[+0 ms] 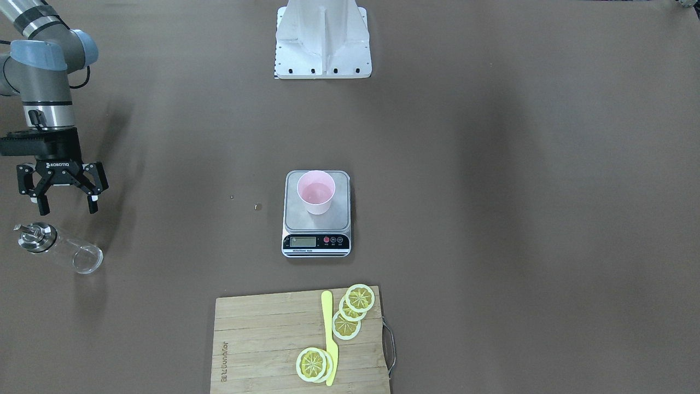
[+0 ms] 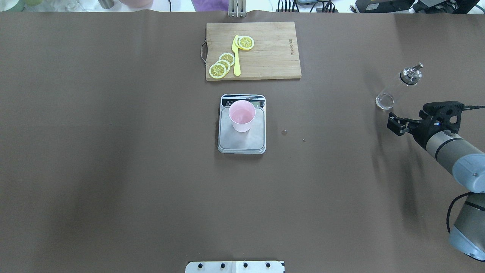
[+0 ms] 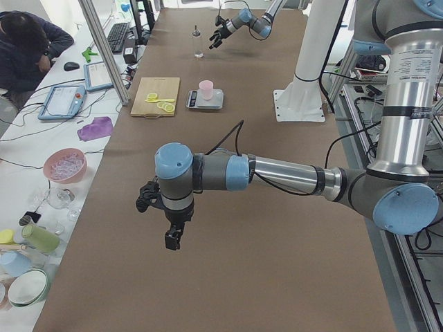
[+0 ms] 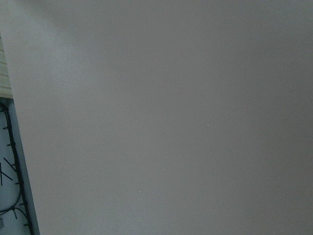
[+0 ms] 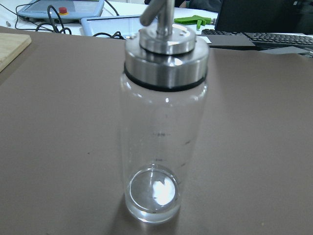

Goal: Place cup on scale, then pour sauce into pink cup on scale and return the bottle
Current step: 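Reach the right gripper to the glass sauce bottle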

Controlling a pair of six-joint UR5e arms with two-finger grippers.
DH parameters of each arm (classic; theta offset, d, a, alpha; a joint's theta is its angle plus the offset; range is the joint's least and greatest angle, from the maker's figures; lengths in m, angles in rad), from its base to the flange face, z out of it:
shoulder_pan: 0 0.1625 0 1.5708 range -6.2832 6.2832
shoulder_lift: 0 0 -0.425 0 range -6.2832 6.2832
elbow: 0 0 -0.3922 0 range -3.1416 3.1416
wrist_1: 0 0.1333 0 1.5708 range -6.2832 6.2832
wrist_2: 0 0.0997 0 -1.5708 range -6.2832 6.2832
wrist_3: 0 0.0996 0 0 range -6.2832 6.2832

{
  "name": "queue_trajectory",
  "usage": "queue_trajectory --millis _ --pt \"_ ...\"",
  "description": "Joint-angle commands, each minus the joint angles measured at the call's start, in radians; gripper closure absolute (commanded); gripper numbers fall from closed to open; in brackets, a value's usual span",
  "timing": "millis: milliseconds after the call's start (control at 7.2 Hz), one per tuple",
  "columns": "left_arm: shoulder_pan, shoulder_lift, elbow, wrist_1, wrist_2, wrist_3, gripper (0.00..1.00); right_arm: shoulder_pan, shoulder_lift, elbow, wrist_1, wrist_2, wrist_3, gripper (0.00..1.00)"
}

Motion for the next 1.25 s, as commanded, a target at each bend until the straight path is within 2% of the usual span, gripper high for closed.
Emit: queue_trajectory --millis 0,417,556,833,1111 --pt "0.000 -0.001 0.001 0.000 0.000 0.000 0.02 -0.012 0.030 -0.040 0.011 -0.031 0.000 0.01" --pt "0.000 -0.001 0.003 -0.020 0.002 -0.002 0.02 -0.021 0.114 -0.125 0.013 -0.083 0.000 0.01" --pt "0.000 -0.001 0.003 -0.021 0.002 -0.002 0.02 -0.021 0.117 -0.141 0.039 -0.083 -0.008 0.01" --pt "0.000 0.001 0.003 -0.021 0.002 -0.002 0.02 -0.021 0.128 -0.214 0.161 -0.082 -0.060 0.01" --pt "0.000 0.001 0.003 -0.021 0.002 -0.002 0.02 -0.021 0.149 -0.241 0.171 -0.082 -0.069 0.01"
